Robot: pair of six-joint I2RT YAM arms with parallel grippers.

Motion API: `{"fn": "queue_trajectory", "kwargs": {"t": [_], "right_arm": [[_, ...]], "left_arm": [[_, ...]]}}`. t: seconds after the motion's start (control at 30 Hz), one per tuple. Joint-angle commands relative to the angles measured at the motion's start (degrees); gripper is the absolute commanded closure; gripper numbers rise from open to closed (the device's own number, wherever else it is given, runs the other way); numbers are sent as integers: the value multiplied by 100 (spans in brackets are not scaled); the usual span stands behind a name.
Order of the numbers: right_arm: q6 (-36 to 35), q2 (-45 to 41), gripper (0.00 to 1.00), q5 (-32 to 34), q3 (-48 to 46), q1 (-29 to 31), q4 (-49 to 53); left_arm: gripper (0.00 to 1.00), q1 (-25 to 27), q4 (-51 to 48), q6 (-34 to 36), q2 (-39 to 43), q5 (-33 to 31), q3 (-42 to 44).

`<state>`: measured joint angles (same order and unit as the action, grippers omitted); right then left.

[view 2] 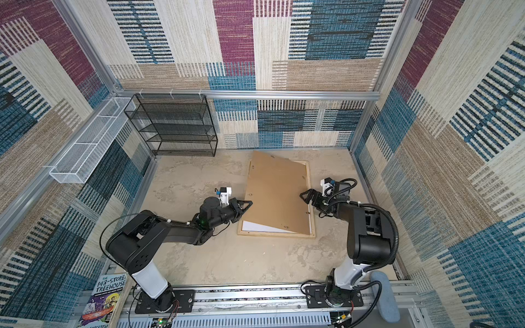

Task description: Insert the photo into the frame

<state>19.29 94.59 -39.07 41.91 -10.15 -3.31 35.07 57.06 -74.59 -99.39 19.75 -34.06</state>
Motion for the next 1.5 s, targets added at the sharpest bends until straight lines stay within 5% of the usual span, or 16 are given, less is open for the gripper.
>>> {"fn": "queue_trajectory", "kwargs": {"t": [0.0,0.07,0.17,0.27,0.7,1.47], "right_arm": [[42,8,0,-125,-25,5,-170],[40,16,0,-129,-34,5,-178],[44,10,0,-136,-49,5,-186],[53,12,0,-148,-43,9,-187],[44,32,0,-171,-43,4,-205],[118,51,0,-304,-113,5,-328]], "left_arm": [[100,31,498,-20,84,-164,127],[96,29,517,-21,127,-246,229],[76,26,484,-12,183,-306,303],[72,33,482,5,184,-287,295],[100,35,584,23,61,-278,207],[100,141,1578,-242,-501,-757,320]]}}
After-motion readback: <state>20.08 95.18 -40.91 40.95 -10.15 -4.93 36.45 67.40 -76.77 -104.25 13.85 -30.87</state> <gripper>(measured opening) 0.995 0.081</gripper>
